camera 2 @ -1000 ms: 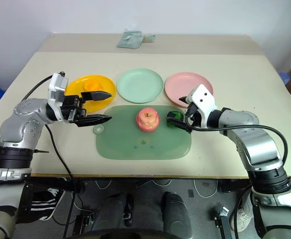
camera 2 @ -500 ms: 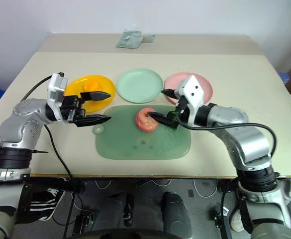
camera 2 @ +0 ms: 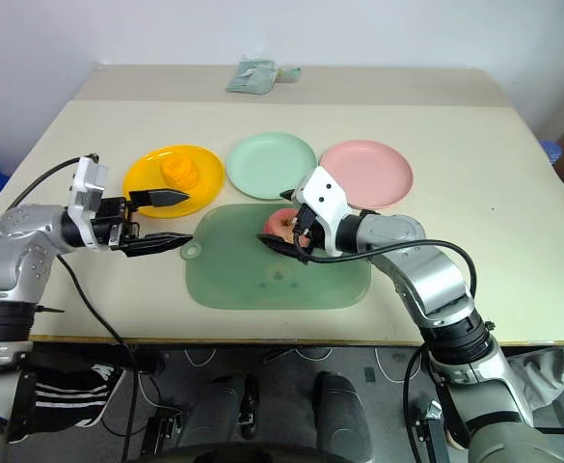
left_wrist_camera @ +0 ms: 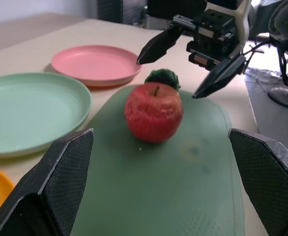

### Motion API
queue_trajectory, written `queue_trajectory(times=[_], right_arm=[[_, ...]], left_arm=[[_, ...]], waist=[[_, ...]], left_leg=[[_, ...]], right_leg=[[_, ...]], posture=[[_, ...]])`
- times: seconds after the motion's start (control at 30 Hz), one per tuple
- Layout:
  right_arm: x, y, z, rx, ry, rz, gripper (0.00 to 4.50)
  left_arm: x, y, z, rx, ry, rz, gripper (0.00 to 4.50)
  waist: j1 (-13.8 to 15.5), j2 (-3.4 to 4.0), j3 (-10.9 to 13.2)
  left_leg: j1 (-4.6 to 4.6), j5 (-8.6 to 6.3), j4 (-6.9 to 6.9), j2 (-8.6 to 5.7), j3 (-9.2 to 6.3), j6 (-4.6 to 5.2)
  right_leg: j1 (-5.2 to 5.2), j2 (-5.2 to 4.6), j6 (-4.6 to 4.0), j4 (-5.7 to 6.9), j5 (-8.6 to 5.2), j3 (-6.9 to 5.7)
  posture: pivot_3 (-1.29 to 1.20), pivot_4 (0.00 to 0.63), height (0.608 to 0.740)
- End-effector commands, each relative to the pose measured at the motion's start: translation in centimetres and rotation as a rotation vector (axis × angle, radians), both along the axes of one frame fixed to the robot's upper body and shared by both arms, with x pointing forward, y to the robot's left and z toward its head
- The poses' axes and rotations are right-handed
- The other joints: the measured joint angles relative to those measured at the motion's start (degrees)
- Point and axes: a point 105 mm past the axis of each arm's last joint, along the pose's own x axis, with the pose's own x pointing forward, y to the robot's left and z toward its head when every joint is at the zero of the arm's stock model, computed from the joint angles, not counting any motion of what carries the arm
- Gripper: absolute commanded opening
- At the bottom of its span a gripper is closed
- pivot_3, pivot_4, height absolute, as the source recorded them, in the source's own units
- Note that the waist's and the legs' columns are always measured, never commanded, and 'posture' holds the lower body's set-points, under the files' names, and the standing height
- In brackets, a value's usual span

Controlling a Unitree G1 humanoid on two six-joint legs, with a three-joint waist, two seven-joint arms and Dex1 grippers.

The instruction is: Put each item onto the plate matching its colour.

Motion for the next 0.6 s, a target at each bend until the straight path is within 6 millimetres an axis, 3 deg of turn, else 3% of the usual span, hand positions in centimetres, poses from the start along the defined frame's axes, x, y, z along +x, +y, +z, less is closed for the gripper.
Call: queue_trajectory(times=[0.03,0.3,0.6], right_arm=[[0.7,0.3,0.7,0.001,-0.030,-0.012,4.50],[1.7,0.4,-0.1,0.012,0.018,-0.042,4.50],[1.4,0.4,-1.7,-0.004,0.136,-0.046,4.50]], left_arm=[[-0.5,0.4,1.5,0.001,-0.072,0.017,4.47],[-0.9,0.6,1.6,0.006,-0.083,0.041,4.47],[-1.0,0.4,1.8,0.003,-0.091,0.060,4.47]], waist=[[-0.1,0.00,0.0],[-0.2,0.01,0.0],[-0.3,0.01,0.0]], left_leg=[[0.00,0.00,0.00,0.00,0.00,0.00],[0.00,0.00,-0.02,0.01,0.01,0.00],[0.00,0.00,-0.02,0.01,-0.01,0.00]], right_leg=[[0.00,0.00,0.00,0.01,0.00,0.00],[-0.02,0.01,0.01,0.03,0.00,0.00],[-0.03,0.02,0.01,0.04,0.00,0.00]], posture=[[0.00,0.150,0.740],[0.00,0.150,0.740],[0.00,0.150,0.740]])
